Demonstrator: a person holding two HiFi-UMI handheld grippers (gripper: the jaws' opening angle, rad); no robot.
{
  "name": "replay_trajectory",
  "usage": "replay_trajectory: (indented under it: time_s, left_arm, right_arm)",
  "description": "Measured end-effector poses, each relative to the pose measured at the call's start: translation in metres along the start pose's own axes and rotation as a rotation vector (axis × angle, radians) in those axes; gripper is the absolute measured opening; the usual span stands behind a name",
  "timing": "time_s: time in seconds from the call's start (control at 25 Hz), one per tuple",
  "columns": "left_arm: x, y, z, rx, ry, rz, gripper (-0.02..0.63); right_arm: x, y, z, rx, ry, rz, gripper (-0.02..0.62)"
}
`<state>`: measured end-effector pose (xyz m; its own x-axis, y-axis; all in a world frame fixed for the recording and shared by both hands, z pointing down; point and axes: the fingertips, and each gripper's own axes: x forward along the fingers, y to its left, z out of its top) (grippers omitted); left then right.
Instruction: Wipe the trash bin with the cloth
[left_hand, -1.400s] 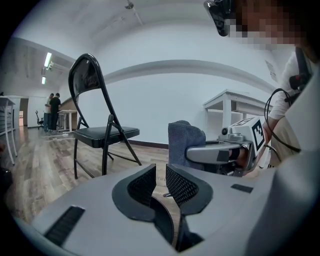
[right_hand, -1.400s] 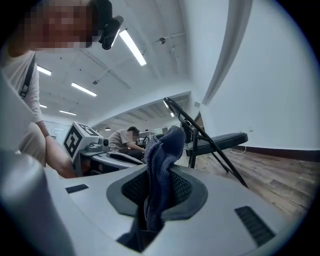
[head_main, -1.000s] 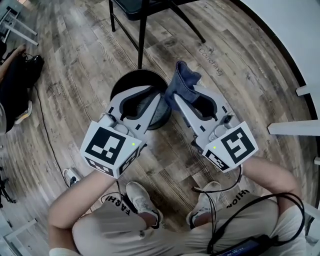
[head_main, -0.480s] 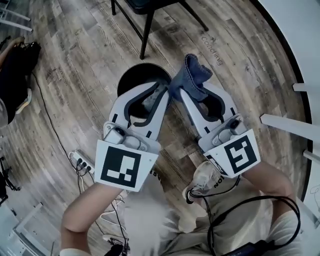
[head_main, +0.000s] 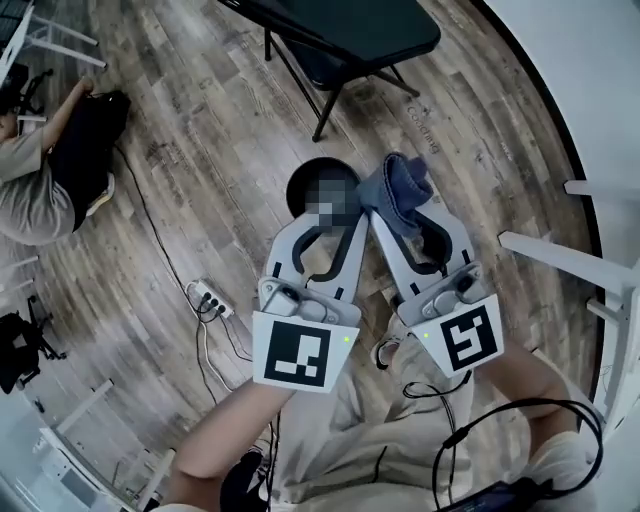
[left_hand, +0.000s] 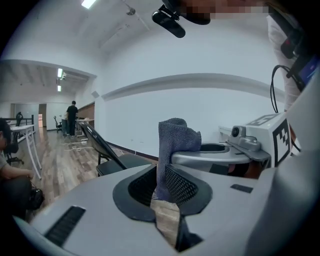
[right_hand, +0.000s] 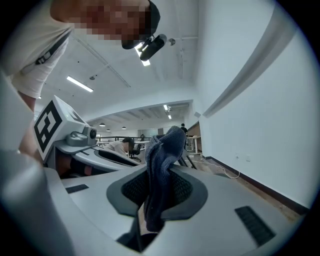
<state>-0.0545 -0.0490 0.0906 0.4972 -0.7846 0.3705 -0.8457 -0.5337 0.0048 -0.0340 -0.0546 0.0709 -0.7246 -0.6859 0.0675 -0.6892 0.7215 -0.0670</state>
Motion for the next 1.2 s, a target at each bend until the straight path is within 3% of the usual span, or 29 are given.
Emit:
replay_trajectory:
  time_s: [0.32,0.68,0.92,1.2]
  left_arm:
    - [-0.084,-0.020,0.159,-0.005,-0.038,0.020,0.066]
    - [-0.187,-0.060,0.297,-0.053,-0.077,0.007,0.066]
    - [-0.256,-0.087,0.360,-0.023,-0.084,-0.021,0.066]
    - [-0.335,-0.111,0.407,0.007,-0.107,-0.032,0.066]
  right_arm:
    - [-0.039,0.026,0.174,-0.020,-0.024,-0.010,0.063]
    - [-0.096,0.064,0.336,-0.036,-0.047,-0.048,0.063]
    - [-0.137,0.099,0.426,-0.059,-0.070,-0.056,0.063]
    - [-0.182,0.142,0.494,-0.102,-0.075,-0.045,0.063]
